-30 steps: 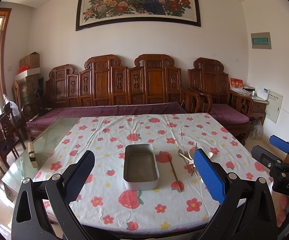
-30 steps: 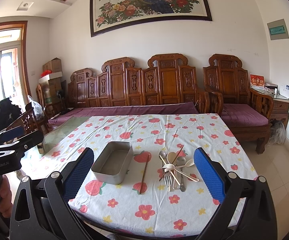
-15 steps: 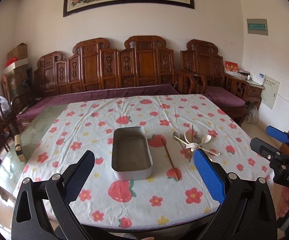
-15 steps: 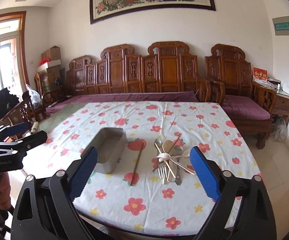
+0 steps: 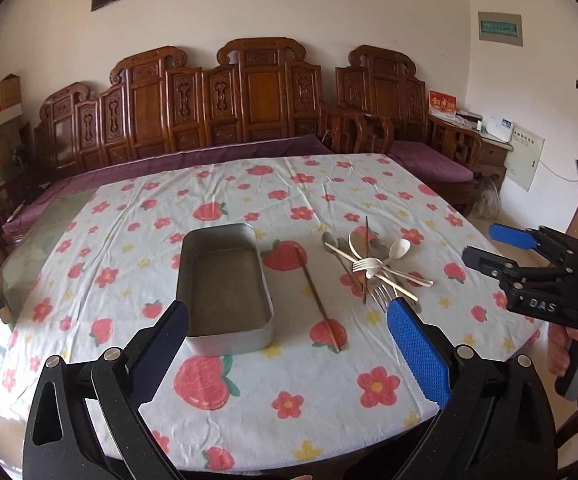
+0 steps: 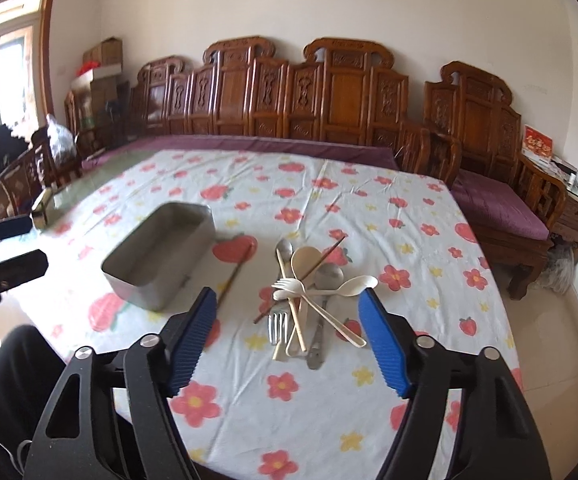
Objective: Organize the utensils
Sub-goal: 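Reach the right gripper to the utensil pile and grasp the white plastic fork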
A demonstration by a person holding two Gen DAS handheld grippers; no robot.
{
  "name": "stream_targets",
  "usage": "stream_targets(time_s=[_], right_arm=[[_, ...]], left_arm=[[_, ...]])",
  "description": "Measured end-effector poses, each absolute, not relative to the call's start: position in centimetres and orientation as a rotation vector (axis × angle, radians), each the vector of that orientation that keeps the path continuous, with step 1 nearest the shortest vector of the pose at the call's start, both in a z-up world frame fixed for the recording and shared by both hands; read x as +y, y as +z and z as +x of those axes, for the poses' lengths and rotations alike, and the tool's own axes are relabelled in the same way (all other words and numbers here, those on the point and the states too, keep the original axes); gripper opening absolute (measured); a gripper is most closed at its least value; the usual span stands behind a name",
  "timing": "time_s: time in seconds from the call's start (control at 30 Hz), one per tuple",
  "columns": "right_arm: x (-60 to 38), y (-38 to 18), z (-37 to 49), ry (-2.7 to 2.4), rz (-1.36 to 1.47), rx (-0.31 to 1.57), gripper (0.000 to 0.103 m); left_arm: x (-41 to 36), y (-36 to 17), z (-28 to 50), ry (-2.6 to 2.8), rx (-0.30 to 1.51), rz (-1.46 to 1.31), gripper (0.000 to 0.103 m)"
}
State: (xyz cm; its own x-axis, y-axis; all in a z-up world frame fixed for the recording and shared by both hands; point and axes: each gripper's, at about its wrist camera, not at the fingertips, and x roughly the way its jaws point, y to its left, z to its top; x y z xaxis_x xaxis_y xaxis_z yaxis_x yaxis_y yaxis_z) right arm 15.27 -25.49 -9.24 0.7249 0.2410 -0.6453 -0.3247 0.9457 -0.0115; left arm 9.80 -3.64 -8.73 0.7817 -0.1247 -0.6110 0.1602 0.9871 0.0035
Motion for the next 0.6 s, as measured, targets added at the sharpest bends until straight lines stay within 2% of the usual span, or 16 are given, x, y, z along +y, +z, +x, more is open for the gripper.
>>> stream_targets(time_s=[0.3, 0.43, 0.6], right_arm=[[-27.6, -15.5, 22.3, 0.336, -0.134, 0.843, 0.062], [-28.6, -18.3, 24.6, 0.355, -0.116, 0.918, 0.052], [-28.7, -20.9, 26.4, 0.366, -0.148, 0.968, 0.047]], left_arm=[[-4.9, -10.7, 11.8, -0.206, 0.723, 0.084, 0.096], [-5.3, -11.6, 12.8, -0.226, 0.769, 0.08, 0.096], [-5.8, -12.8, 14.4, -0.238, 0.817, 0.075, 0.095]])
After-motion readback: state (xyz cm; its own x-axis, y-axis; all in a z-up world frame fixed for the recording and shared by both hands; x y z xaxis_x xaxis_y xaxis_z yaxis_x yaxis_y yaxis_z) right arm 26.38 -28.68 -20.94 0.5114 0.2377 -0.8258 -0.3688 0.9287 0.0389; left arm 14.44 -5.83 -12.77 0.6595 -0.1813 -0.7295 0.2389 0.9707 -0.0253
